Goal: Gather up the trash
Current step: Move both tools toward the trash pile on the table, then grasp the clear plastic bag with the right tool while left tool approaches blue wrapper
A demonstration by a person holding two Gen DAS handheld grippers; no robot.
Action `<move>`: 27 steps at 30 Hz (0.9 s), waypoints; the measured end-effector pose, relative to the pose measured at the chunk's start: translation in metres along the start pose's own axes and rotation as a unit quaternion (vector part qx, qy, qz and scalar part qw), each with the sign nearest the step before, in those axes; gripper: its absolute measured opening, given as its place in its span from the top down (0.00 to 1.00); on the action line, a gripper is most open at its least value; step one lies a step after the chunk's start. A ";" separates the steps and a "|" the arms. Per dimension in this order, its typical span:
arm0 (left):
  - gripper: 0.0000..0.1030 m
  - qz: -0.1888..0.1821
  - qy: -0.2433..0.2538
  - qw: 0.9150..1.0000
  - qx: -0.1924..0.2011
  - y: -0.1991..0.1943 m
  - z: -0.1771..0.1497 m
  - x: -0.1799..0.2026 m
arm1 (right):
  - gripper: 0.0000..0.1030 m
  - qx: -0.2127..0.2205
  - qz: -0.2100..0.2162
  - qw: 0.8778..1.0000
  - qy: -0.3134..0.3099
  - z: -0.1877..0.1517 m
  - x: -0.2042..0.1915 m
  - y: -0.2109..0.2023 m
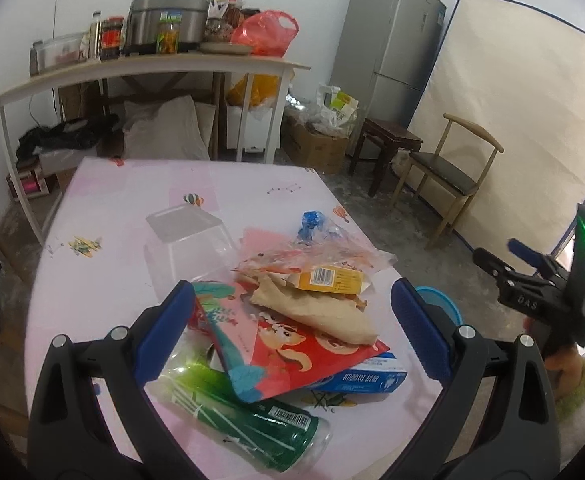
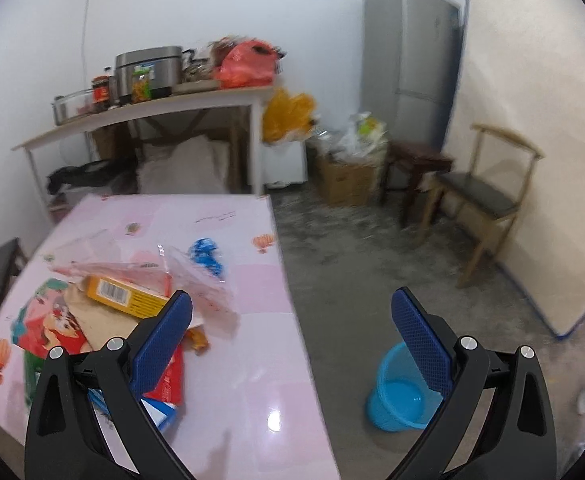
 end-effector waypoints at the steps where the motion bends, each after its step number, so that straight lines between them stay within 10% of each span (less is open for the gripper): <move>1: 0.08 -0.001 -0.003 1.000 -0.004 0.005 0.001 -0.001 | 0.06 -0.010 0.015 1.000 -0.001 0.001 -0.003 0.010; 14: 0.09 0.023 -0.017 0.999 -0.020 0.041 0.009 -0.030 | 0.14 -0.116 0.168 0.977 -0.059 -0.003 -0.058 0.123; 27: 0.46 0.029 -0.022 0.999 -0.022 0.050 0.013 -0.053 | 0.45 -0.187 0.233 0.940 -0.167 -0.018 -0.064 0.161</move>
Point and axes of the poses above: each gripper's, at about its wrist camera, not at the fingertips, and y roughly the way its jaws point, x to its right, z to its top, the point moved 7 cm from there along y, roughly the way its jaws point, and after that the axes turned 5 degrees about y, right-handed, at the moved point
